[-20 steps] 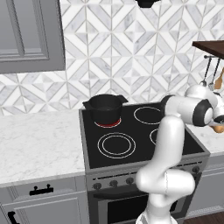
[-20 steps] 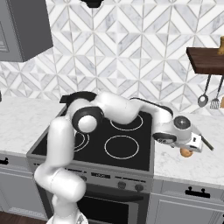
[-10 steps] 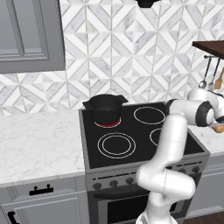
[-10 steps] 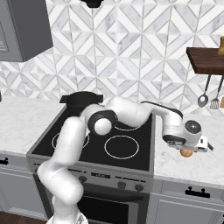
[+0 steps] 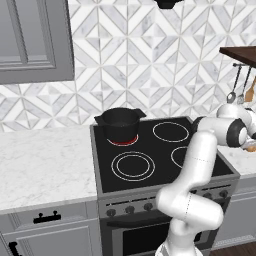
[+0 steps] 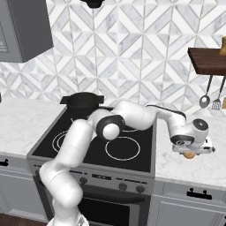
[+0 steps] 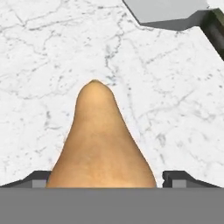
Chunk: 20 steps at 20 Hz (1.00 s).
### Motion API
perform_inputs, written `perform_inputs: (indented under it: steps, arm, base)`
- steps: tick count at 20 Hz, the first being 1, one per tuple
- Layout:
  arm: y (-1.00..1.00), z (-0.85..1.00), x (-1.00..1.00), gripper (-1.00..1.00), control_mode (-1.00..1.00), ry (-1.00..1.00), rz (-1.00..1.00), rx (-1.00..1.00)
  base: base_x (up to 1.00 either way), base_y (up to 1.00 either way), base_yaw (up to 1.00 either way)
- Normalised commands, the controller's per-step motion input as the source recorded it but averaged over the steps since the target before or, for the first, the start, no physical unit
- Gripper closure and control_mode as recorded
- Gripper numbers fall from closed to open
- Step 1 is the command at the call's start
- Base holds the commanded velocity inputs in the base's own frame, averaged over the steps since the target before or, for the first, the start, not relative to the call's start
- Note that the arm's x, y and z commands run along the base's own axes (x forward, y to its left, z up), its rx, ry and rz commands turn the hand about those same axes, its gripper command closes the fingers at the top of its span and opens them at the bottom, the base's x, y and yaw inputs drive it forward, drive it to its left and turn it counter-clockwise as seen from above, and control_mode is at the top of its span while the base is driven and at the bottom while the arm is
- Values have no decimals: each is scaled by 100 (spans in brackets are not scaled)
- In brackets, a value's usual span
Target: Put the squash and squash in the pot. Retrieve the spatula and lightly stir the vegetables in the pot.
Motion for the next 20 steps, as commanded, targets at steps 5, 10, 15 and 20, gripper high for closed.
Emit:
perform_inputs:
  steps: [5, 10, 15, 20]
  arm:
    - [38, 12, -17, 100, -100, -6, 13, 0]
    - [91, 74, -32, 100, -100, -20, 11, 0]
    - [100, 94, -23, 100, -100, -16, 8, 0]
    - [100, 89, -2, 100, -100, -5, 7, 0]
  base:
    - [0, 0, 0]
    - [0, 0, 0]
    - [0, 0, 0]
    - [0, 0, 0]
